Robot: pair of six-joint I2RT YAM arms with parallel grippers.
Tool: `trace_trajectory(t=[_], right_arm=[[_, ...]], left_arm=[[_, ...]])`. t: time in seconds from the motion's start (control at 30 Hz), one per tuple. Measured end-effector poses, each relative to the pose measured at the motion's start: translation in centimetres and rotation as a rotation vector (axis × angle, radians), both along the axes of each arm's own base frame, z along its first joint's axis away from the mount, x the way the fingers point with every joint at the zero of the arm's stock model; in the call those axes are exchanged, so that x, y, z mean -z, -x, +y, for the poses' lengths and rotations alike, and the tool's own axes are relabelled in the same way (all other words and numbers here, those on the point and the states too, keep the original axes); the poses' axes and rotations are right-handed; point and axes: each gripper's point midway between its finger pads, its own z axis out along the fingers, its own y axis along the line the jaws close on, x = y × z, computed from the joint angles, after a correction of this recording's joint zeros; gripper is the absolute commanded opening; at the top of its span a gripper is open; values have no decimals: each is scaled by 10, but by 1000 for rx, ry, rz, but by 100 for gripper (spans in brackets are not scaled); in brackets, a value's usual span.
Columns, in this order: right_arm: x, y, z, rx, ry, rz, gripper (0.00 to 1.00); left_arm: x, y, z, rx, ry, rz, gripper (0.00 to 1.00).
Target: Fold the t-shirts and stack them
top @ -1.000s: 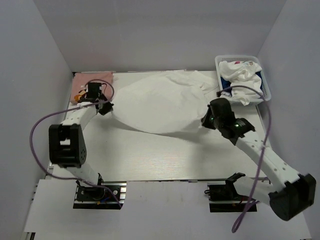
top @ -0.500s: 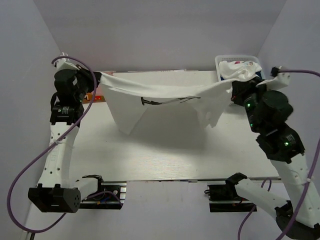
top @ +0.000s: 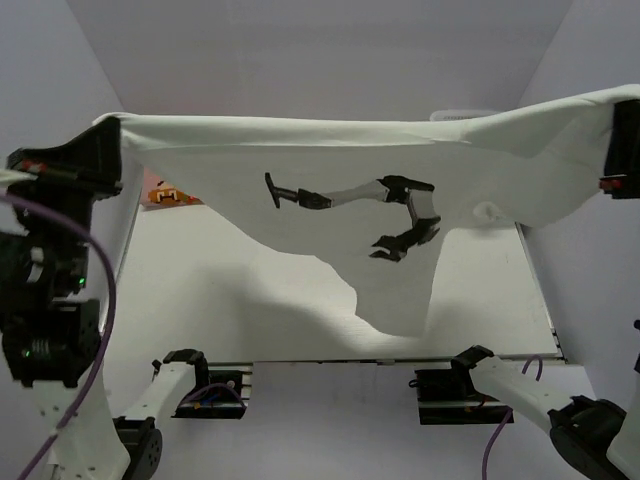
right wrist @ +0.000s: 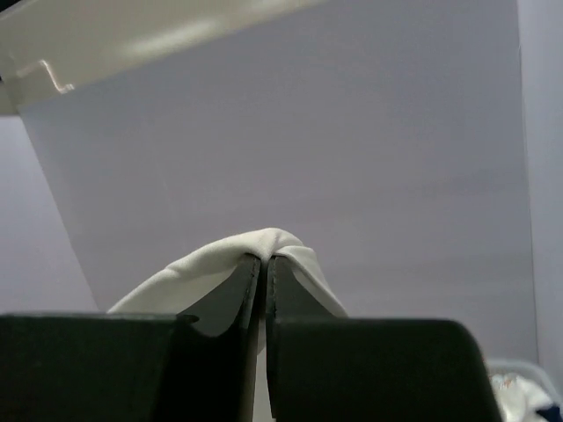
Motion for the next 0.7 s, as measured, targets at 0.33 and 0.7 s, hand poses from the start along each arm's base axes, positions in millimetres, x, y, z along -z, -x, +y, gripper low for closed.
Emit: trace_trajectory(t=[0.33, 0.7], right_arm=[[-42, 15, -18, 116, 42, -174, 0], [118, -258, 68, 406, 264, 316, 0]], left_arm=[[-37, 62, 3, -11, -6, -121, 0], [112, -111, 2, -24, 18, 340, 0]])
